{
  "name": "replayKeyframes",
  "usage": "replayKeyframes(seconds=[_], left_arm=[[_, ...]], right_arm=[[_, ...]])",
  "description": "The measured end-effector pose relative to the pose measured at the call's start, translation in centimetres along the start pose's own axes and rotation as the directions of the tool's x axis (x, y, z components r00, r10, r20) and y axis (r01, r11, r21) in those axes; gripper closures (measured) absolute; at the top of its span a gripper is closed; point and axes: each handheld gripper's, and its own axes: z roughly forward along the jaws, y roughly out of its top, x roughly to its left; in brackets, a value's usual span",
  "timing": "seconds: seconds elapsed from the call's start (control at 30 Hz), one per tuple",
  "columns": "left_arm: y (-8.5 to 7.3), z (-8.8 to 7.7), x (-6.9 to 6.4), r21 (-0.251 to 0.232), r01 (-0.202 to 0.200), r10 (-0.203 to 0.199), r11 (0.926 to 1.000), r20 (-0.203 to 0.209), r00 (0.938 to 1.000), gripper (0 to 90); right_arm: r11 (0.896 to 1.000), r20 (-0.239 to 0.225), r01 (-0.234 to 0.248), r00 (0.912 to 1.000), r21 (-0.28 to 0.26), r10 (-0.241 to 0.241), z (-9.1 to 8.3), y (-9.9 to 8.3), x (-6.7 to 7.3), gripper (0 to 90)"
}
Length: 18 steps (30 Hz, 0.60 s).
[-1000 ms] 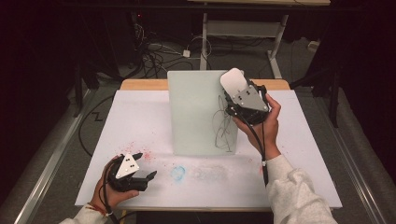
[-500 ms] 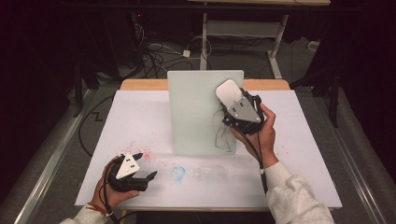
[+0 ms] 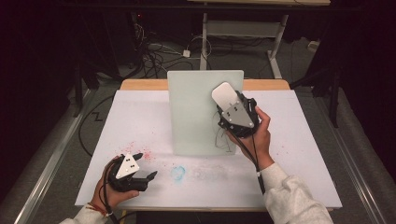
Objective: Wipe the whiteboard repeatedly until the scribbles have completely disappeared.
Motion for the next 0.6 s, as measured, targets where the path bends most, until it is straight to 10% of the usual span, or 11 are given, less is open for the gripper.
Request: replayKeyframes(seconds=[0.3,0.6], left_arm=[[0.0,0.1,0.0,-0.001,0.002,-0.002,1.0000,0.002,1.0000,19.2],[-0.1,0.0,0.1,-0.002,0.004,-0.004,1.0000,0.002,1.0000,19.2]], right_arm=[[0.997,-0.048,0.071,0.9964,0.036,-0.070,-0.3,-1.0,0.8,30.8],[0.999,0.044,-0.053,0.9976,-0.011,0.053,0.0,0.7,-2.9,30.9]])
